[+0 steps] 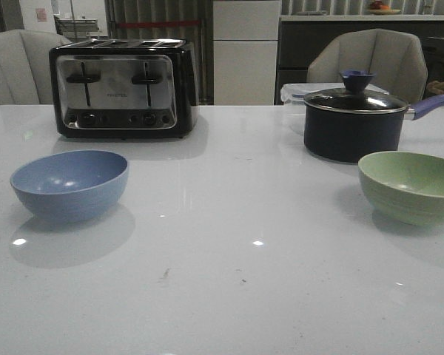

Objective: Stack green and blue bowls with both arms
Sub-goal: 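Move the right gripper toward the pale green bowl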

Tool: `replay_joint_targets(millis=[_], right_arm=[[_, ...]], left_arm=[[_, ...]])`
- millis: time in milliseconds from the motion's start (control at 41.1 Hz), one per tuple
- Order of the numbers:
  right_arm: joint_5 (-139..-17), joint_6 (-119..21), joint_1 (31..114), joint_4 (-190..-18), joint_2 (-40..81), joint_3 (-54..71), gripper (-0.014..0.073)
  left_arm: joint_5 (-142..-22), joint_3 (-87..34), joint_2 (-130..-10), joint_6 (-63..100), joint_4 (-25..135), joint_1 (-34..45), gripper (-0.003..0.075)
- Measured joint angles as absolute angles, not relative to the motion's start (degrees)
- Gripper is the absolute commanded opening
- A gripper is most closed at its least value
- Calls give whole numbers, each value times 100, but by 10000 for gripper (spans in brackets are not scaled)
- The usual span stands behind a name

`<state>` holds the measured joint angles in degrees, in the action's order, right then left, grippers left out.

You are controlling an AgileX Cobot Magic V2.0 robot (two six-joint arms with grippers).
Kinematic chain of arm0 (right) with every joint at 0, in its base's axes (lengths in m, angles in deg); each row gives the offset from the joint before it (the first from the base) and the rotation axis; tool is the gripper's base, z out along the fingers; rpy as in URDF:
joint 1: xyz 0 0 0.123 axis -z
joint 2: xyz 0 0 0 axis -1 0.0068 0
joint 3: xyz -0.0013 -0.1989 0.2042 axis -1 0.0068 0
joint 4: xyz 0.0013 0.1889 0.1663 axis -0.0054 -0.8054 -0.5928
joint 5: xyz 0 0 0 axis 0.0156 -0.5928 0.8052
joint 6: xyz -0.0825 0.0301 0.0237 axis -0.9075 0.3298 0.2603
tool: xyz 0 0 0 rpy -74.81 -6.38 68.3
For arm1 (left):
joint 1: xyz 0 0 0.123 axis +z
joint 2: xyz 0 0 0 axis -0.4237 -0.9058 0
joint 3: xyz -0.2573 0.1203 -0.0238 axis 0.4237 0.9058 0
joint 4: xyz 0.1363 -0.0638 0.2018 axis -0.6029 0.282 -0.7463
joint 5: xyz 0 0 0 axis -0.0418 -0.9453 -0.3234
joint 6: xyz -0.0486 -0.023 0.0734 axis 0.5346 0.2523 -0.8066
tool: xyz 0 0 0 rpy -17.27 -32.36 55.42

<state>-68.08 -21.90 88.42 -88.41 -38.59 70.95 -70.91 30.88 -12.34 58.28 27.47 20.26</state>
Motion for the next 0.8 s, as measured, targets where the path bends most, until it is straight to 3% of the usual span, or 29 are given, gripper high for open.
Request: replay_joint_targets(millis=[803], right_arm=[[-6549, -2190, 8842, -8841, -3859, 7095, 29]], left_arm=[[-6947, 3088, -1234, 5828, 2747, 2026, 93]])
